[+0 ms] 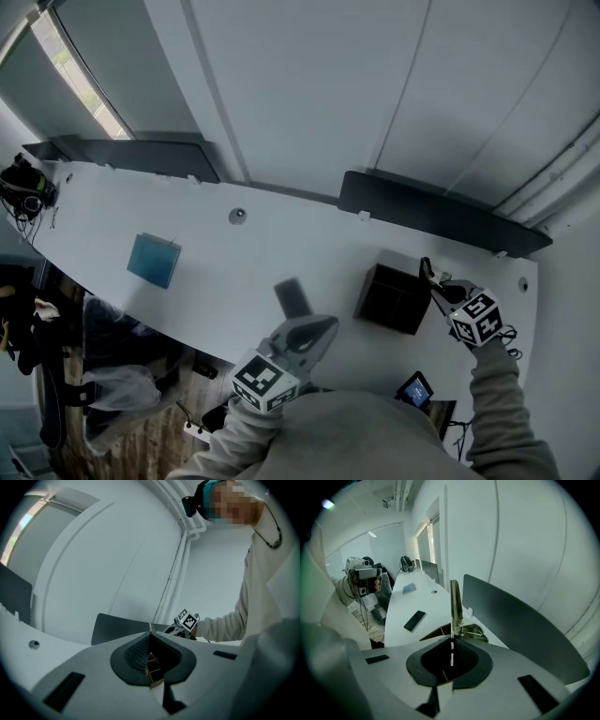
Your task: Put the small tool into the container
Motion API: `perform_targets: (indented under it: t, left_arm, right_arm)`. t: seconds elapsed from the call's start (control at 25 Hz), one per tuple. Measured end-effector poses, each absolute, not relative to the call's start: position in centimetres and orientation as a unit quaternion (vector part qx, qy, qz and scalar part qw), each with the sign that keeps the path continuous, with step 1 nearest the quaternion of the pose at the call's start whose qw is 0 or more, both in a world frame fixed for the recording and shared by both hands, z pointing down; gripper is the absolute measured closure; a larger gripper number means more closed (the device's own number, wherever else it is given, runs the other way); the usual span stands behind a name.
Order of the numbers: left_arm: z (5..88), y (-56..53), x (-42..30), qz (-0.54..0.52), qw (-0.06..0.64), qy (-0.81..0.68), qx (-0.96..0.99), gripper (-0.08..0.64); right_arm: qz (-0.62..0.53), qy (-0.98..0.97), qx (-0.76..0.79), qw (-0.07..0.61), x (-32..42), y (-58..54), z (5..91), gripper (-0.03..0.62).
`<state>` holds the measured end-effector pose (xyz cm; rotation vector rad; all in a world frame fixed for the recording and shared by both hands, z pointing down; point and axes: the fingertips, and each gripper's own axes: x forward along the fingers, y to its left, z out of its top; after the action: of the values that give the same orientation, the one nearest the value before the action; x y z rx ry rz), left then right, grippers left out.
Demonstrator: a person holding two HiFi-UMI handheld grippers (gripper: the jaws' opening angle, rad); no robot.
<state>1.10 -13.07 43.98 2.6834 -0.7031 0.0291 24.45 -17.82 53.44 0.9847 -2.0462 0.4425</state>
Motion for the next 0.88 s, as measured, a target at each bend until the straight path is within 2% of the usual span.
perform_targets:
  t: [0.88]
  left_arm:
    - [45.8,-12.7,-0.4,0.024,0.2,-0.265,0.943,0.565]
  right_arm:
    - [0.173,-0.789,0.366,0.462,24.9,-19.3,58.5,0.571]
